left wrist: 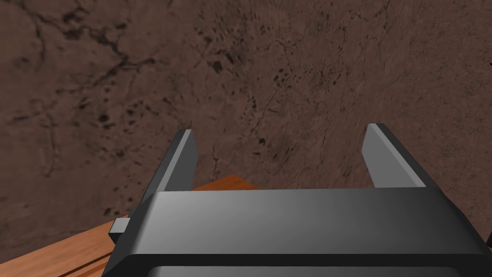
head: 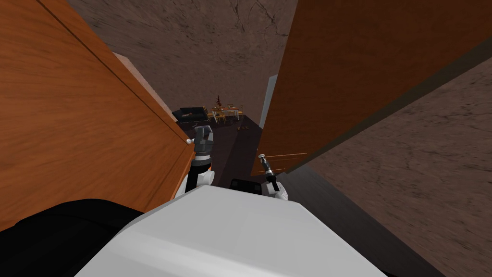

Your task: Push the door open

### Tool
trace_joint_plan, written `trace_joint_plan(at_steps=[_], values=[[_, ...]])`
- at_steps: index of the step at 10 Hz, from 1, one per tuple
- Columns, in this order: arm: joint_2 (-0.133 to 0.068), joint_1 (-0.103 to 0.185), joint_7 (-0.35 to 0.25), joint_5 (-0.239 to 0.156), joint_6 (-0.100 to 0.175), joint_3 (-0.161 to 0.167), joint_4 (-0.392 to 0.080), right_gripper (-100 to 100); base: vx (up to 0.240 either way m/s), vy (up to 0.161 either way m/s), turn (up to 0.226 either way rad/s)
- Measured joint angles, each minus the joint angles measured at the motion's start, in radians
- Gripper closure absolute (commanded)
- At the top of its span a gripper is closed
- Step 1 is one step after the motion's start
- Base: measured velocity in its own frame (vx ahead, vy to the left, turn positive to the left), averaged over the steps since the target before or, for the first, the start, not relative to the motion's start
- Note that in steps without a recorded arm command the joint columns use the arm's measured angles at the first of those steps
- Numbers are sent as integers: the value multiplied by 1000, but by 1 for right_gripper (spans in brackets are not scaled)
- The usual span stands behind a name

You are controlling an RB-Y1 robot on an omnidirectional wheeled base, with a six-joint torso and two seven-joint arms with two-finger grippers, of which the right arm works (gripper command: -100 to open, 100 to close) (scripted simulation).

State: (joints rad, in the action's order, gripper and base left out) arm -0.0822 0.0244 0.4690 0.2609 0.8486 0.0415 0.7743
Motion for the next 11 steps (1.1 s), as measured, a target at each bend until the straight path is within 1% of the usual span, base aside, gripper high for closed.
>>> trace_joint_plan(at_steps=[4, 5, 6, 8, 11], values=[[-5, 9, -88, -43, -2, 13, -7, 100, 33, 18, -5], [-7, 15, -112, -57, 1, 17, -17, 100, 34, 20, -9], [-9, 13, -131, -64, -1, 20, -14, 100, 37, 18, -11], [-13, 19, -182, -97, 1, 30, -23, 100, 49, 24, -7], [-19, 25, -253, -130, 0, 40, -27, 100, 39, 19, -7]])
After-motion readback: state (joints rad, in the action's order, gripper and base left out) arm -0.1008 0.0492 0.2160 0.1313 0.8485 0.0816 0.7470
